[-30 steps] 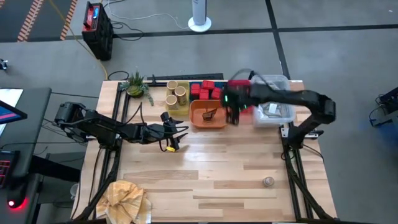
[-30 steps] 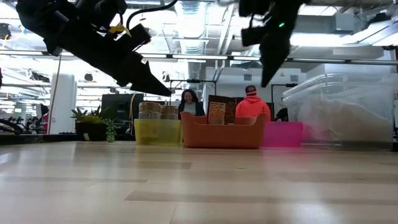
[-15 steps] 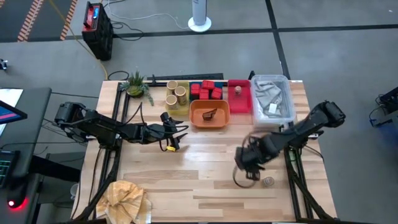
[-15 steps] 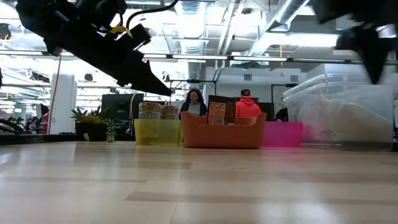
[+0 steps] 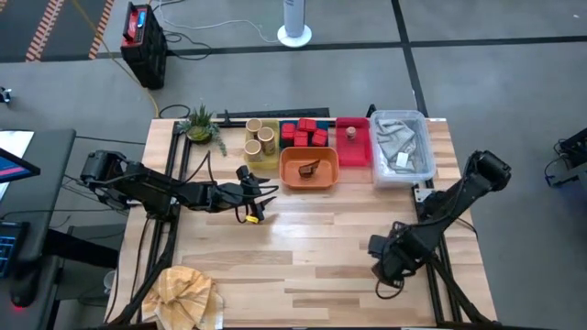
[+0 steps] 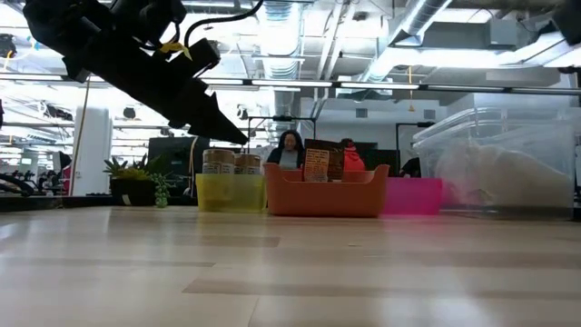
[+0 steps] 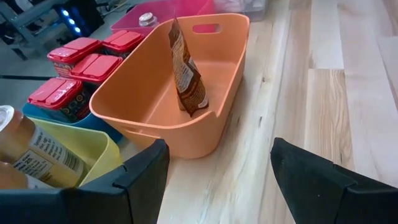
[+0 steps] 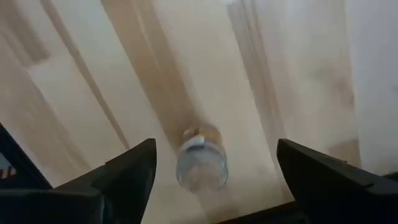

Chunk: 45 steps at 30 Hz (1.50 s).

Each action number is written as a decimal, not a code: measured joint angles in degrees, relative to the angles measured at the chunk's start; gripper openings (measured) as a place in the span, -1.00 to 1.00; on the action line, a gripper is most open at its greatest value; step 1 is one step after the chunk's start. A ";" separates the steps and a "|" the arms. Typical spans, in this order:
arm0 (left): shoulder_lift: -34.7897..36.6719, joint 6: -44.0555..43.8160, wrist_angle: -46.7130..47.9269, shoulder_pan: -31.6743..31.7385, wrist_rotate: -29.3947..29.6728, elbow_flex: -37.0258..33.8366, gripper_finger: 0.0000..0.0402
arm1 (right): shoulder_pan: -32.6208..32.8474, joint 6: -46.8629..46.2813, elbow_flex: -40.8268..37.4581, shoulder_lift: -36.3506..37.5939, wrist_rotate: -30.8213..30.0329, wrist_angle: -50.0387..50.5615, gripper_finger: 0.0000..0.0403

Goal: Sort spices by type
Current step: Put the right brown seasoning bottle into the pink bin

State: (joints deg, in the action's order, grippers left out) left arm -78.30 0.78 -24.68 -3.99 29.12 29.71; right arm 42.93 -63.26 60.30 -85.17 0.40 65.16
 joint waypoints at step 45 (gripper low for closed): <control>0.00 0.06 -0.38 0.00 0.04 0.00 0.34 | -21.34 27.72 -1.39 0.02 -0.59 -4.17 -0.03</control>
State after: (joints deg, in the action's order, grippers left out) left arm -78.30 0.84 -25.06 -3.99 29.17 29.71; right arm 21.60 -35.54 58.91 -85.14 -0.19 60.99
